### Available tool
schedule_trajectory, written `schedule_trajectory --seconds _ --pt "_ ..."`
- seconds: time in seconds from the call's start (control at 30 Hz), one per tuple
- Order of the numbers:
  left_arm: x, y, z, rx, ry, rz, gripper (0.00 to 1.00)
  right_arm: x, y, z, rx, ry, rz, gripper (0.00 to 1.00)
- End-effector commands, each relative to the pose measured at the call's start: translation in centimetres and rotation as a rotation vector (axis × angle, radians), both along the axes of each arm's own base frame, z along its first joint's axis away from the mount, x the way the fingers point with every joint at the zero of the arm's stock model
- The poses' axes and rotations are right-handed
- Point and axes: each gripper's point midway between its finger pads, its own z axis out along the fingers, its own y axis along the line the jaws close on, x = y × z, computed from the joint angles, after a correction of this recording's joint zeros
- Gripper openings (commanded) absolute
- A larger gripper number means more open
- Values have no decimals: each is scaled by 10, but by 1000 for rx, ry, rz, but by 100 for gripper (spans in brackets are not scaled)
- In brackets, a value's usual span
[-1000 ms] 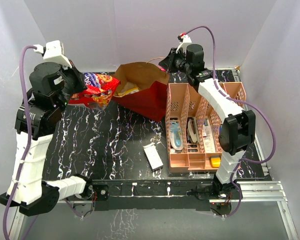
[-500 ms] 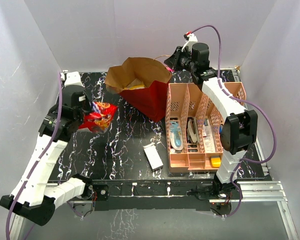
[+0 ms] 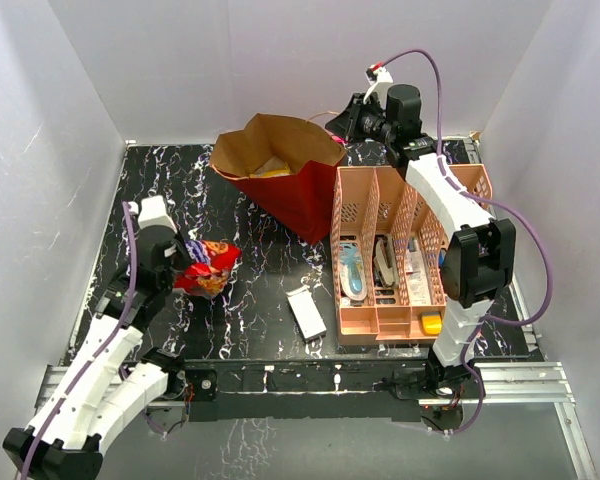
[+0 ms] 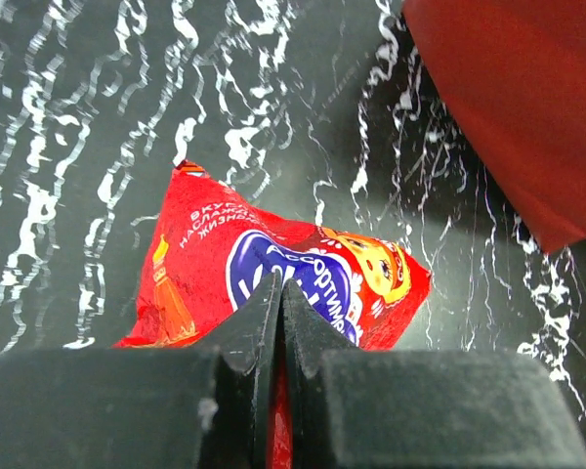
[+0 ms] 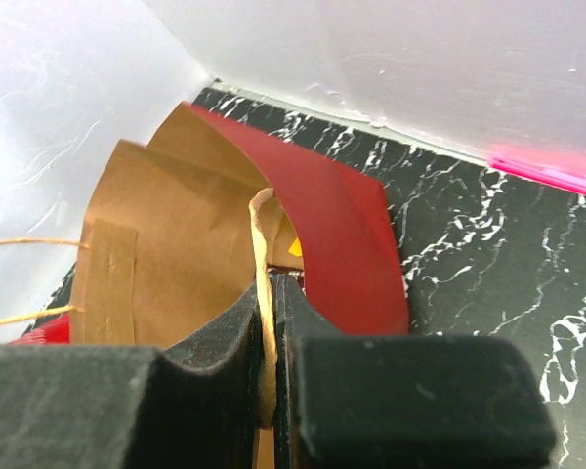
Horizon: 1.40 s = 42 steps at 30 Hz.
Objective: Take the snacks out of the paper bag
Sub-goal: Place the snack at the center of the board, then take out the snack from the paper bag.
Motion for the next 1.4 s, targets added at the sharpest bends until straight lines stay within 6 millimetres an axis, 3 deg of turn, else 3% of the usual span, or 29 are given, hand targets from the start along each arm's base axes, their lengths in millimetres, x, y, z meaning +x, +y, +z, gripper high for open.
schedule_trajectory --seconds 0.0,0.13,0.23,0.3,0.37,0.57,0.77,0.97,1.07,1.13,1.37 --pt "12 -30 15 -162 -171 -103 0 -9 16 35 42 -101 142 8" --pt "7 -38 -18 -209 -119 -123 0 -12 24 37 52 -114 201 8" --pt "1 -41 -42 -268 -44 -89 0 -1 23 46 56 -159 180 8" --pt "-4 -47 -54 -297 0 -106 24 10 23 55 55 -203 160 8" --pt "-8 -51 -60 -325 38 -104 39 23 23 67 50 -253 147 7" --pt "-16 -60 -47 -344 36 -172 67 51 20 112 31 -438 90 8" --pt "-17 -73 -25 -369 8 -253 78 60 29 130 -24 -596 159 8" --pt "-9 -87 1 -391 -24 -325 82 42 46 144 -24 -711 290 8" --pt "-5 -94 12 -410 -34 -353 88 26 65 131 -12 -677 394 8" --pt "-3 -99 18 -420 -35 -369 89 6 80 116 18 -622 504 8" --pt "2 -93 33 -403 -39 -331 95 -79 130 97 78 -534 780 8"
